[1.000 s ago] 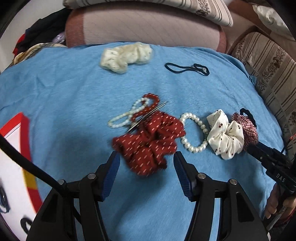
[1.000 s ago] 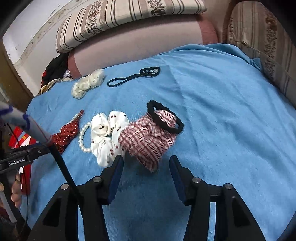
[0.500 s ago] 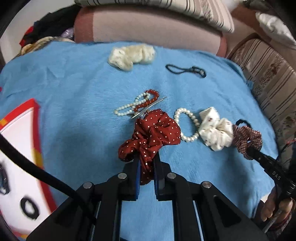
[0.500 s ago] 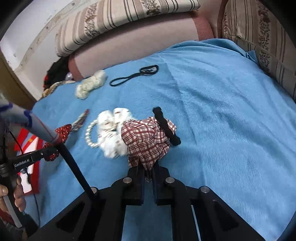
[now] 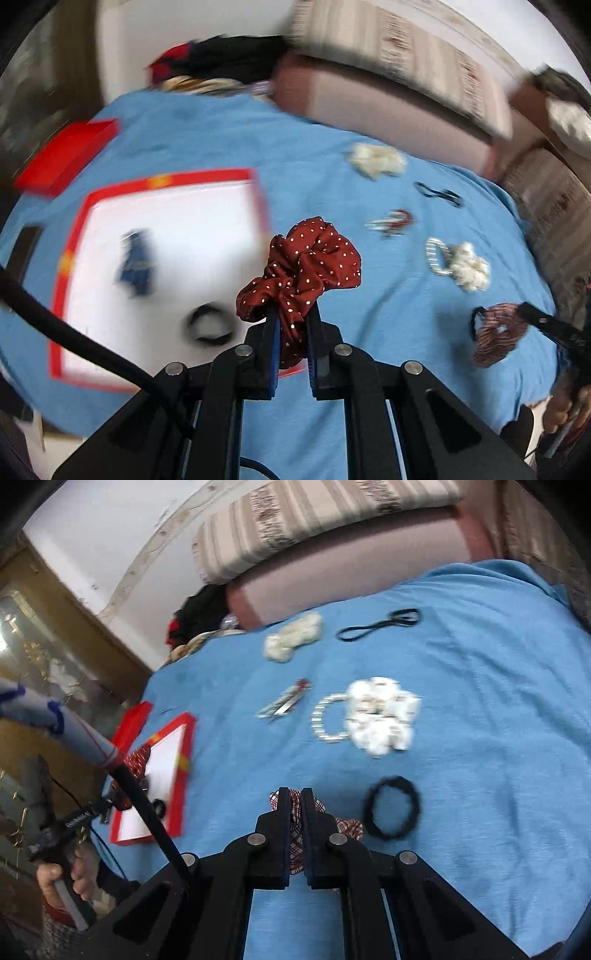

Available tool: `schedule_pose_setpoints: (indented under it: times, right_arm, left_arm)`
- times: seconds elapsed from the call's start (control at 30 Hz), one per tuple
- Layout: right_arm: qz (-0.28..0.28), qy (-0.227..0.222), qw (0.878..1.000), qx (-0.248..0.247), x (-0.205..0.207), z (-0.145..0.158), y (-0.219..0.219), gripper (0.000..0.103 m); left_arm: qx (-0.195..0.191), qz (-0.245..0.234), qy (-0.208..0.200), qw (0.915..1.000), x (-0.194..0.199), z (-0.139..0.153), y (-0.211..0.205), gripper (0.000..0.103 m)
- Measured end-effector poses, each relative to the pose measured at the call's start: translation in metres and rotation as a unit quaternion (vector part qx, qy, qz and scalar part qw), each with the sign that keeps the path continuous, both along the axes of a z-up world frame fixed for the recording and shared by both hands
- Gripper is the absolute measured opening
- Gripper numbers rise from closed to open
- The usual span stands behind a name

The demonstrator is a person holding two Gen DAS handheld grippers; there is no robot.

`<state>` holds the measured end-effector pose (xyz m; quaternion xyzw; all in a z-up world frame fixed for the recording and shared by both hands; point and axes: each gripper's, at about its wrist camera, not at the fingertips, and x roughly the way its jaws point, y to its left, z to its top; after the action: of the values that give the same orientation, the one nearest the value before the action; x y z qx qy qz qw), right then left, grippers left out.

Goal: Organize jewelry
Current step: 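Carry both scrunchies into the white tray and open both tools to release them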

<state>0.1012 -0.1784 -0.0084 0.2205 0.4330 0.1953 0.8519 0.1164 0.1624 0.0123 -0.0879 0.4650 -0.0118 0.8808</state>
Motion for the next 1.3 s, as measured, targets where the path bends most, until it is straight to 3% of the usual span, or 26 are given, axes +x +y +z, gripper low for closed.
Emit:
schedule_pose_setpoints:
  times: [0.23,0.37,0.57,0.83,1.0,1.1,1.2,1.23,1.27,1.3]
  right_arm:
    - [0.01,-0.014,1.0,0.008,0.018,0.024,0.027,0.004]
    - [0.053,-0.02,0.998,-0.014,0.03,0.032,0.074,0.004]
    - [0.126,-0.024,0.991,-0.024,0.052,0.031,0.16,0.004]
    - [0.191,-0.002,0.981,-0.013,0.092,0.011,0.262,0.004]
    - [0.209,-0.005,0.975,-0.08,0.122,-0.013,0.314,0.004]
    - [0.205,-0.005,0.97,-0.134,0.14,-0.03,0.33,0.005]
    - [0.19,0.001,0.97,-0.153,0.157,-0.04,0.329,0.007]
    - [0.188,0.003,0.97,-0.154,0.16,-0.04,0.33,0.009]
    - [0.182,0.003,0.971,-0.155,0.165,-0.041,0.329,0.02]
    - [0.173,0.0,0.973,-0.155,0.168,-0.038,0.327,0.04]
  left_arm:
    - [0.014,0.084,0.002,0.9964,-0.03,-0.008,0.086,0.011]
    - [0.009,0.117,0.012,0.993,-0.037,-0.018,0.118,0.011]
    - [0.015,0.131,0.03,0.9908,-0.039,-0.037,0.139,0.012]
    - [0.068,0.144,0.047,0.9861,-0.027,-0.056,0.15,0.015]
    - [0.05,0.163,0.04,0.9846,-0.029,-0.057,0.167,0.024]
    - [0.035,0.168,0.035,0.9845,-0.032,-0.055,0.174,0.03]
    - [0.031,0.17,0.028,0.9845,-0.037,-0.05,0.176,0.034]
    - [0.031,0.171,0.027,0.9844,-0.038,-0.049,0.176,0.037]
    - [0.03,0.175,0.025,0.9839,-0.039,-0.047,0.177,0.038]
    - [0.028,0.178,0.023,0.9834,-0.041,-0.045,0.177,0.04]
